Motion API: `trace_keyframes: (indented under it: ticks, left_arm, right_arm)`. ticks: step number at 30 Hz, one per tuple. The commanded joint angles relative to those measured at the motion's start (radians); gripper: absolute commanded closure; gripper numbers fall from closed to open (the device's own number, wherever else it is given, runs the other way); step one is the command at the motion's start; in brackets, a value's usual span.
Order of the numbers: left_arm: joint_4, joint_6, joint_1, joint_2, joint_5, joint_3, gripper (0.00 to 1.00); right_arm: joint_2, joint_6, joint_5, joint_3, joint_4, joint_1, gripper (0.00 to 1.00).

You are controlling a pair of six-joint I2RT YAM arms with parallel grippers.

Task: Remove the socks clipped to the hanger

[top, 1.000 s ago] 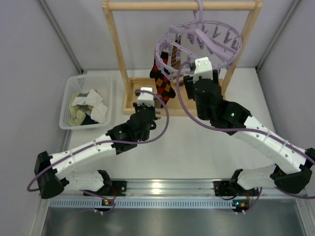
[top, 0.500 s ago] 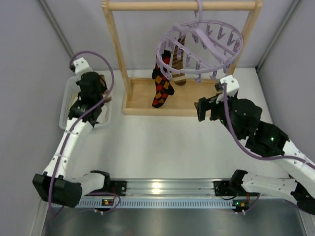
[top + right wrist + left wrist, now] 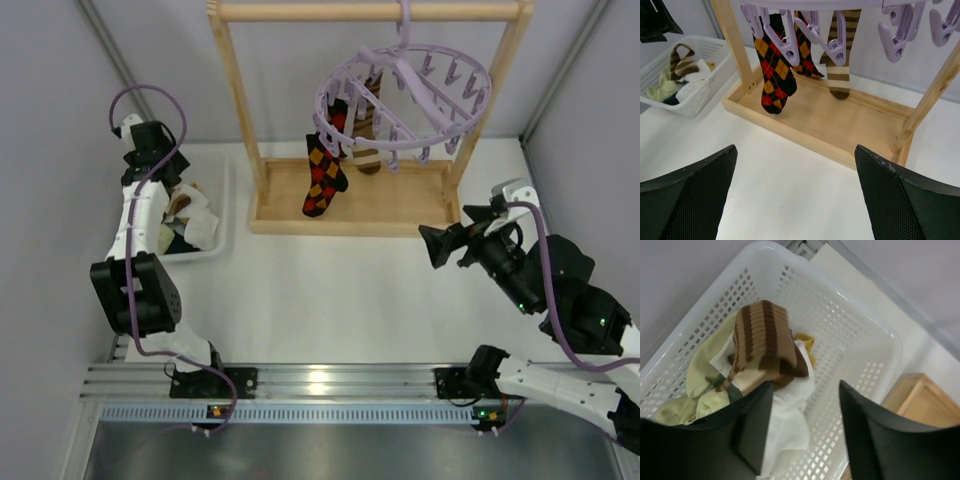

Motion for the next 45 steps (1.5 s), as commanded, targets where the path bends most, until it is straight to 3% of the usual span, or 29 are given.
trace_keyframes:
  ticks: [1, 2, 3, 6, 9, 13, 18, 19, 23, 27, 34, 45]
  left_arm:
    - [0.013, -0.049, -0.001, -0.044, 0.073, -0.015, 0.33]
    - [0.012, -0.05, -0.001, -0.055, 0.086, -0.027, 0.3]
    - [0.013, -0.052, -0.001, -0.064, 0.099, -0.048, 0.18]
    - [0.014, -0.046, -0.003, -0.129, 0.165, -0.085, 0.01]
    - [0.013, -0.014, -0.021, -0.175, 0.415, -0.081, 0.01]
    - [0.018, 0.038, -0.131, -0.198, 0.578, -0.093, 0.01]
    - [0.087, 0.224, -0.392, -0.184, 0.568, -0.134, 0.01]
    - [0.128, 0.233, -0.418, -0.195, 0.554, -0.159, 0.01]
    - [0.578, 0.261, -0.499, -0.254, 0.625, -0.385, 0.01]
    - [0.804, 0.273, -0.51, -0.224, 0.626, -0.475, 0.01]
    - [1.013, 0.335, -0.501, -0.068, 0.757, -0.518, 0.01]
    - [1.103, 0.345, -0.437, 0.138, 0.871, -0.425, 0.01]
  right_arm:
    - [-0.001, -0.004, 0.015, -0.029, 0.042, 0.004, 0.04]
    - [0.002, -0.002, 0.029, -0.032, 0.035, 0.005, 0.04]
    - [0.005, -0.004, 0.037, -0.034, 0.03, 0.004, 0.04]
    - [0.009, -0.002, 0.055, -0.045, 0.03, 0.004, 0.04]
    - [0.007, 0.01, 0.06, -0.055, 0.036, 0.005, 0.03]
    - [-0.007, 0.031, 0.049, -0.074, 0.054, 0.004, 0.03]
    - [-0.039, 0.045, 0.006, -0.091, 0.058, 0.004, 0.03]
    - [-0.045, 0.045, -0.001, -0.089, 0.05, 0.004, 0.03]
    - [-0.083, 0.042, -0.06, -0.089, 0.05, 0.004, 0.03]
    - [-0.106, 0.04, -0.115, -0.088, 0.048, 0.004, 0.03]
    - [-0.123, 0.022, -0.172, -0.083, 0.045, 0.004, 0.03]
    - [-0.107, 0.028, -0.233, -0.105, 0.076, 0.004, 0.04]
